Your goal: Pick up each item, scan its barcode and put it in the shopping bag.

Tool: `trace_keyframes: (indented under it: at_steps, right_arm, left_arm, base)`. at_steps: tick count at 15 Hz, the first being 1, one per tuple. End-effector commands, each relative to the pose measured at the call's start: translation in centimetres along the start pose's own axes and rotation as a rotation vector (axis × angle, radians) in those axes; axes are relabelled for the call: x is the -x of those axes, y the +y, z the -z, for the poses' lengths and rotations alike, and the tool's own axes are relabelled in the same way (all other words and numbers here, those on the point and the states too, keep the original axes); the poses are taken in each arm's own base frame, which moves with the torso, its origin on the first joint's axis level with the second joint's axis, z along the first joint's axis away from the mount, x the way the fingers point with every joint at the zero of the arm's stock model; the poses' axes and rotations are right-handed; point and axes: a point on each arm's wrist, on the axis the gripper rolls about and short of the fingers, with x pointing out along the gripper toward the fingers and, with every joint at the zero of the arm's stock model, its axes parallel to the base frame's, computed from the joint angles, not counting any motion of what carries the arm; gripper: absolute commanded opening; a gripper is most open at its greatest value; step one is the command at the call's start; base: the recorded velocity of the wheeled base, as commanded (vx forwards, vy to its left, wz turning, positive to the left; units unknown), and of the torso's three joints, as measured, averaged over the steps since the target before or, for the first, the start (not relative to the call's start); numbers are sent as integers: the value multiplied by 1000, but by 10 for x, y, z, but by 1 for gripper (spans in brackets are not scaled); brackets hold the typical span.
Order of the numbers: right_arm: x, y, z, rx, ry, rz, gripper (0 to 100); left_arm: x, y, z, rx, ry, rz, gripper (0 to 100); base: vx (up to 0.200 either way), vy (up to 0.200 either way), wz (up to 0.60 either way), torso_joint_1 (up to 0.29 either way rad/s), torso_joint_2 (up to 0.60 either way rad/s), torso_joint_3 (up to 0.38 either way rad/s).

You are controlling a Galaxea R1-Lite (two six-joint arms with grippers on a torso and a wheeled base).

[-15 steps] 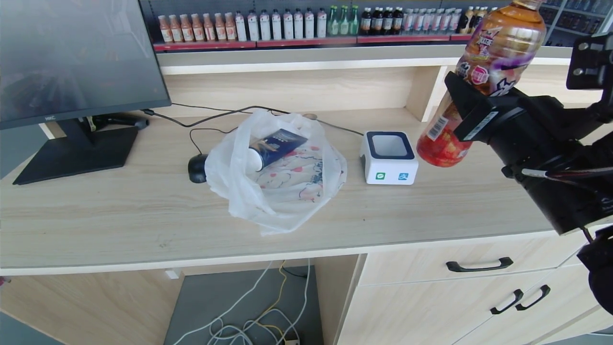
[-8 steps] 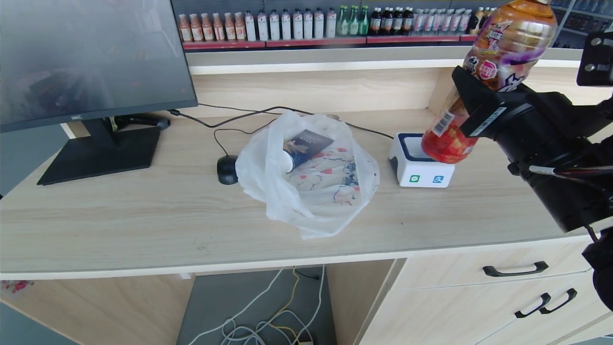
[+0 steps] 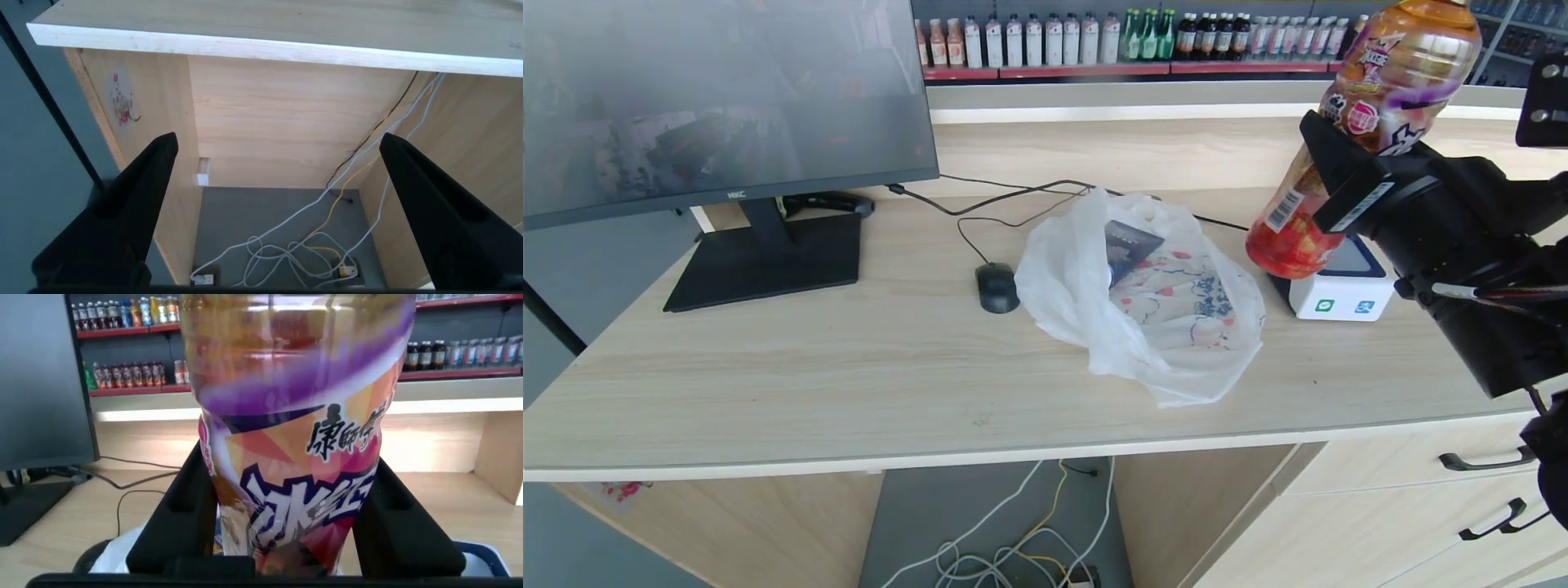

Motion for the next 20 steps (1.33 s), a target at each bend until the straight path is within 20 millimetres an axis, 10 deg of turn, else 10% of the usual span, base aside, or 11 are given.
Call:
trace_keyframes:
  at_steps: [1, 20]
  right_arm:
    - [0, 0, 0, 1, 1, -1, 0]
    - [-62, 38, 57, -56, 160, -88, 0]
  left_arm:
    - [0, 0, 0, 0, -1, 0, 100]
    - [0, 0, 0, 0, -1, 1, 100]
  base:
    - [0, 0, 0, 0, 0, 0]
    - [0, 0, 0, 0, 0, 0]
